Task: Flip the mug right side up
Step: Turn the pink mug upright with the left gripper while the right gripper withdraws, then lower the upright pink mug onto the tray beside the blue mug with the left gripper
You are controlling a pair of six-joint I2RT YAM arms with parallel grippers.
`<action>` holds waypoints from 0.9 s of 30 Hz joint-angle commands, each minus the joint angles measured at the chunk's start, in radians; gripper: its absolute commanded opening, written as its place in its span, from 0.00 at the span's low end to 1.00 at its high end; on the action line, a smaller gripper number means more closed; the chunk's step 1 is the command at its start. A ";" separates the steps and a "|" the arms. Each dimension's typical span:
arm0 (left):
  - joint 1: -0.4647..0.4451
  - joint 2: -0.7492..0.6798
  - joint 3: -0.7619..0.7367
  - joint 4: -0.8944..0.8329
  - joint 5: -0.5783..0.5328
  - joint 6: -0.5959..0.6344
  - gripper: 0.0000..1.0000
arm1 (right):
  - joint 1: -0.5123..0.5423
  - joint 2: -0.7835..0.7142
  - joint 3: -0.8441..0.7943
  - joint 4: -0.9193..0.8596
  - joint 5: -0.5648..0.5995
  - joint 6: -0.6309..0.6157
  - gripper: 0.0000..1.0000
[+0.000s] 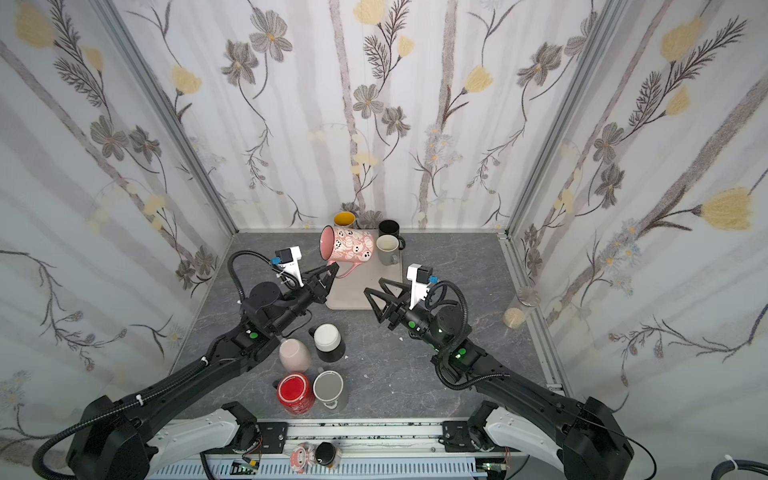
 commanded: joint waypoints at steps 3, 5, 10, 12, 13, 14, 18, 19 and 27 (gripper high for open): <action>0.004 0.158 0.122 -0.086 -0.232 0.140 0.00 | -0.009 -0.075 -0.040 -0.106 0.131 -0.021 0.70; 0.010 0.241 0.184 -0.128 -0.278 0.162 0.00 | -0.014 -0.104 -0.054 -0.129 0.155 -0.020 0.70; 0.057 0.405 0.283 -0.157 -0.283 0.175 0.00 | -0.027 -0.167 -0.075 -0.178 0.187 -0.020 0.70; 0.079 0.475 0.328 -0.181 -0.278 0.178 0.00 | -0.032 -0.193 -0.082 -0.201 0.200 -0.020 0.70; 0.085 0.502 0.347 -0.186 -0.276 0.181 0.00 | -0.035 -0.204 -0.085 -0.210 0.204 -0.021 0.70; 0.090 0.530 0.364 -0.191 -0.276 0.190 0.00 | -0.037 -0.218 -0.088 -0.219 0.209 -0.021 0.70; 0.095 0.634 0.447 -0.222 -0.307 0.237 0.00 | -0.052 -0.261 -0.103 -0.251 0.220 -0.019 0.70; 0.096 0.653 0.466 -0.231 -0.316 0.247 0.00 | -0.055 -0.269 -0.105 -0.258 0.222 -0.019 0.70; 0.135 0.824 0.678 -0.397 -0.349 0.261 0.00 | -0.075 -0.333 -0.124 -0.309 0.238 -0.017 0.70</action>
